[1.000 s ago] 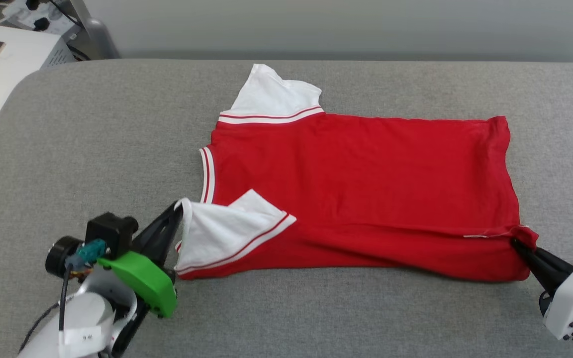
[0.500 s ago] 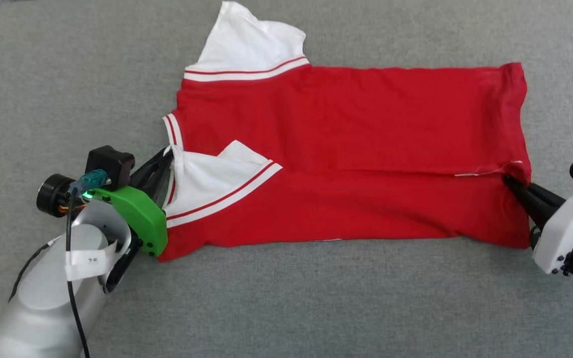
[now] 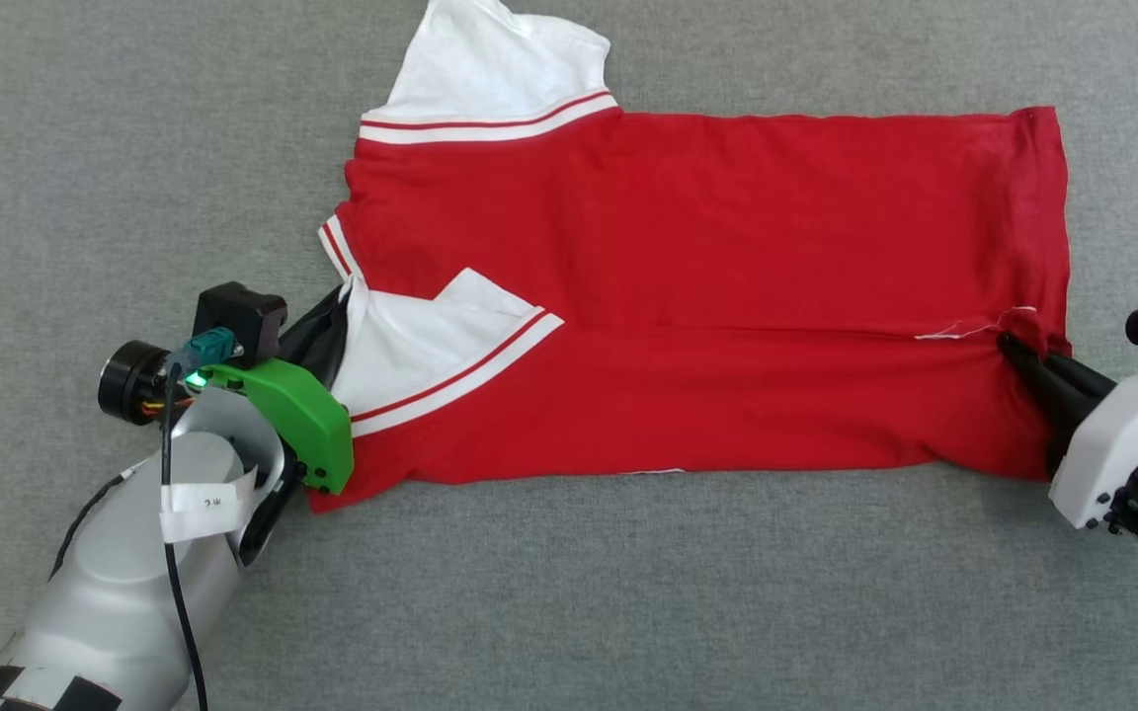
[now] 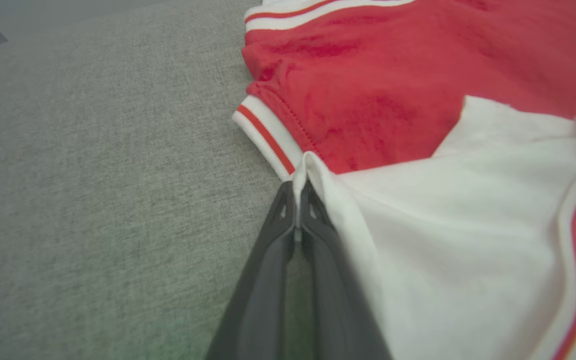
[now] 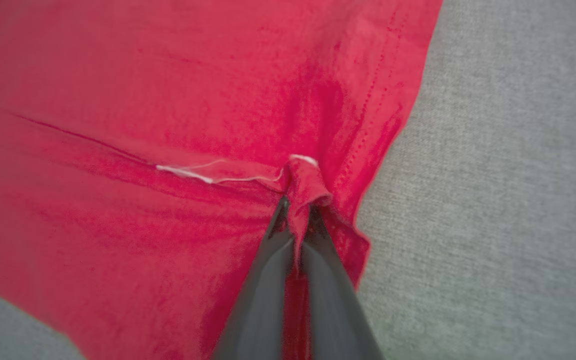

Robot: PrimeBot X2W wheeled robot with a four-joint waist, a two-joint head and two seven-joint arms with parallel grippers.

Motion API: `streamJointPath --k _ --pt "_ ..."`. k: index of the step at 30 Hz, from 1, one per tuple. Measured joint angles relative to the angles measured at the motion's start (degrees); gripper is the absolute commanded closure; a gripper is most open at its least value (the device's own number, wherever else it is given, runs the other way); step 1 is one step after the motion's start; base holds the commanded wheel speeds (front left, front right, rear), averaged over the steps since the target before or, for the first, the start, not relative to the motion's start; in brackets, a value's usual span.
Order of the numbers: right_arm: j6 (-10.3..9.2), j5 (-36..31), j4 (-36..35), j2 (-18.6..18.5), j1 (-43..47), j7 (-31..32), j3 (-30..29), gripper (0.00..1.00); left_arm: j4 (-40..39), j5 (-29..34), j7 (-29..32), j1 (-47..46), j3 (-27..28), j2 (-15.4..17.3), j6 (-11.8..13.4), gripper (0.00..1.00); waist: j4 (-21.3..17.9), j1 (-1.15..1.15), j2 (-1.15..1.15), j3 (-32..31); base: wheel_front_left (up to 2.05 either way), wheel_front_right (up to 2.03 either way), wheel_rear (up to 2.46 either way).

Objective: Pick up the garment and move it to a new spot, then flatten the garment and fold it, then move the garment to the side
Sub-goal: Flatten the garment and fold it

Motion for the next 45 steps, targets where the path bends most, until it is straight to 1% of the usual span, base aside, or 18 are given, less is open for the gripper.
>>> streamJointPath --k 1,4,10,11,12,14,15,17,20,23,27,30,33,36,39,42,45 --pt "0.00 0.1 -0.2 -0.1 0.4 -0.6 -0.2 0.00 0.2 -0.3 -0.2 0.0 -0.3 -0.1 0.0 0.00 0.1 0.00 0.00 -0.4 0.00 0.00 0.00" --pt "0.00 0.7 -2.0 -0.9 3.0 -2.4 -1.5 0.00 0.5 -1.0 -0.5 0.0 -1.0 -0.1 0.0 0.00 0.5 0.00 0.00 -1.8 0.00 0.00 0.00" --pt "-0.01 1.1 -7.3 -3.2 9.5 -4.1 -5.9 0.00 -1.7 -1.0 -0.8 0.2 -0.9 1.8 0.0 0.00 1.1 0.00 0.00 -5.3 0.00 0.00 0.00" --pt "-0.01 1.1 -8.0 -3.2 10.4 -4.3 -7.0 0.00 -2.3 -1.0 -0.9 0.2 -0.9 2.3 0.0 0.00 1.2 0.00 0.00 -6.0 0.00 0.00 0.00" --pt "-0.01 0.7 -9.7 -3.1 12.4 -5.1 -10.0 0.00 -4.5 -1.9 -0.2 0.1 -0.9 3.5 0.0 0.00 1.5 0.00 0.00 -7.6 0.00 0.00 0.00" --pt "-0.01 -0.2 -10.8 -2.9 13.5 -5.1 -12.1 0.00 -6.4 -2.8 1.9 0.0 -1.1 4.2 0.0 0.00 1.8 0.00 0.00 -8.5 0.00 0.00 0.00" --pt "-0.01 -0.6 -11.4 -2.7 14.0 -5.0 -13.0 0.00 -7.6 -3.9 3.5 -0.2 -1.3 4.7 0.0 0.00 2.0 0.00 0.00 -9.0 0.00 0.00 0.00" --pt "-0.01 -1.6 -12.4 -2.1 14.9 -4.9 -14.5 0.00 -9.6 -6.5 8.8 -1.1 -2.0 5.6 0.0 0.00 2.4 0.00 0.00 -9.7 0.00 0.00 0.00" --pt "-0.01 -3.4 -13.7 -0.8 16.2 -3.4 -16.2 0.00 -11.7 -12.5 21.6 -2.3 -2.9 6.6 0.0 0.00 3.0 0.00 0.00 -10.7 0.00 0.00 0.00" --pt "-0.01 -4.6 -15.0 0.3 16.8 -2.2 -17.4 0.00 -13.7 -16.9 32.1 -3.0 -3.6 7.5 0.0 0.00 3.3 0.00 0.00 -11.3 0.00 0.00 0.00" --pt "-0.01 -6.1 -16.2 1.6 17.1 -0.7 -18.4 0.00 -15.8 -20.3 43.5 -4.6 -5.4 8.7 0.0 0.00 3.0 0.00 0.00 -11.4 0.00 0.00 0.00" --pt "-0.01 -6.6 -16.8 2.3 17.1 0.3 -18.7 0.00 -16.5 -23.7 51.1 -4.6 -7.0 8.7 0.0 0.00 2.7 0.00 0.00 -11.1 0.00 0.00 0.00" --pt "-0.01 -6.8 -17.4 3.0 17.1 1.0 -18.8 0.00 -16.6 -25.7 55.0 -4.5 -7.8 8.8 0.0 0.00 2.2 0.00 0.00 -10.4 0.00 0.00 0.00" --pt "-0.01 -7.1 -17.6 3.6 16.9 1.5 -18.7 0.00 -15.6 -25.8 56.5 -4.5 -8.8 8.7 0.0 0.00 1.7 0.00 0.00 -9.6 0.00 0.00 0.00" --pt "-0.01 -7.2 -17.6 4.2 16.1 1.6 -18.2 0.00 -13.8 -25.0 58.0 -4.3 -11.0 8.8 0.0 0.00 1.0 0.00 0.00 -8.7 0.00 0.00 0.00" --pt "-0.01 -7.3 -17.5 4.6 15.2 1.6 -17.6 0.00 -12.3 -24.9 58.1 -4.2 -11.8 8.8 0.0 0.00 0.4 0.00 0.00 -7.8 0.00 0.00 0.00" --pt "-0.01 -7.3 -17.3 4.8 14.6 1.6 -17.2 0.00 -12.0 -23.4 58.1 -4.3 -12.9 9.2 0.0 0.00 -0.3 0.00 0.00 -7.0 0.00 0.00 0.00"
